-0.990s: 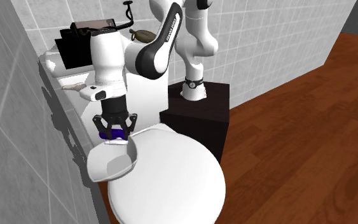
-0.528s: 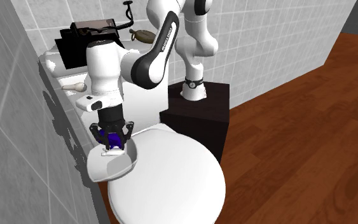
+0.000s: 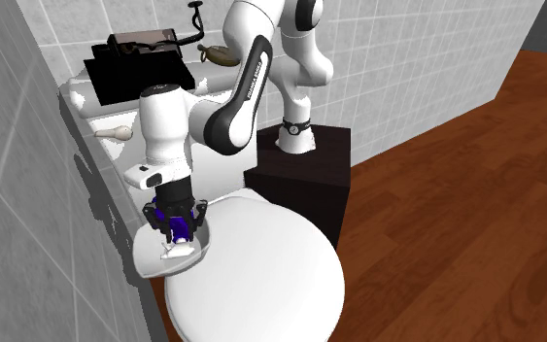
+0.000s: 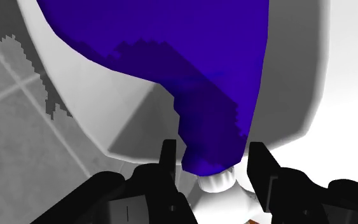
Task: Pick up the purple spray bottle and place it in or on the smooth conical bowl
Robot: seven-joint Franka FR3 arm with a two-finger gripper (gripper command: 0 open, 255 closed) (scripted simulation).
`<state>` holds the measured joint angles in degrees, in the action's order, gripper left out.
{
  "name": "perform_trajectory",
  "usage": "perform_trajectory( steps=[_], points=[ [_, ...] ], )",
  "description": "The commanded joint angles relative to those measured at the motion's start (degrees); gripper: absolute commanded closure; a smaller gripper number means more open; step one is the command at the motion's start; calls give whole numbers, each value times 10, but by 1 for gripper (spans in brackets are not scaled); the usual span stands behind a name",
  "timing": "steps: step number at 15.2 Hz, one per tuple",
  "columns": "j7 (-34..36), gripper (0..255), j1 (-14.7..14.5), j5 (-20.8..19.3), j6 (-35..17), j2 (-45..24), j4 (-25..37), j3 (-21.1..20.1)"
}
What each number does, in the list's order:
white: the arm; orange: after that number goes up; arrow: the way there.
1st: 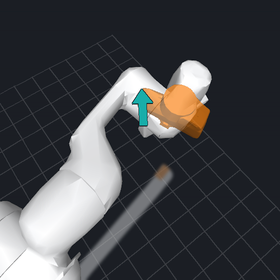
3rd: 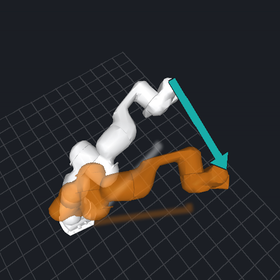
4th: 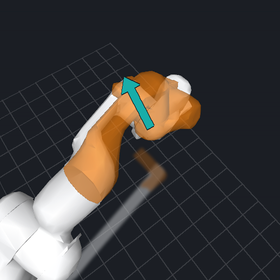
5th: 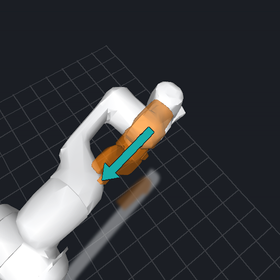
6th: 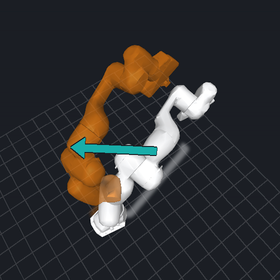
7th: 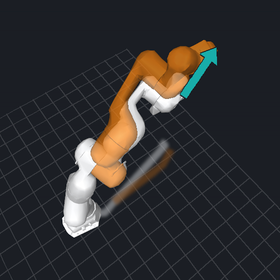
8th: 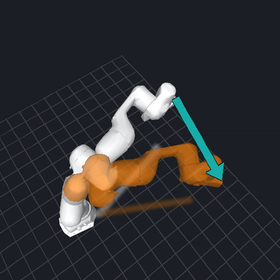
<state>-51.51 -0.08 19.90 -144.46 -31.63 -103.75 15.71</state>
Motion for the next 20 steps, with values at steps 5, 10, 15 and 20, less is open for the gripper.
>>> perform_trajectory(
  steps=[5,10,15,20],
  points=[
    [-10,255,6,10,-22,-18,-4,-8],
    [-10,255,6,10,-22,-18,-4,-8],
    [-10,0,6,10,-22,-18,-4,-8],
    [5,0,-8,-14,18,44,-25,12]
  ],
)
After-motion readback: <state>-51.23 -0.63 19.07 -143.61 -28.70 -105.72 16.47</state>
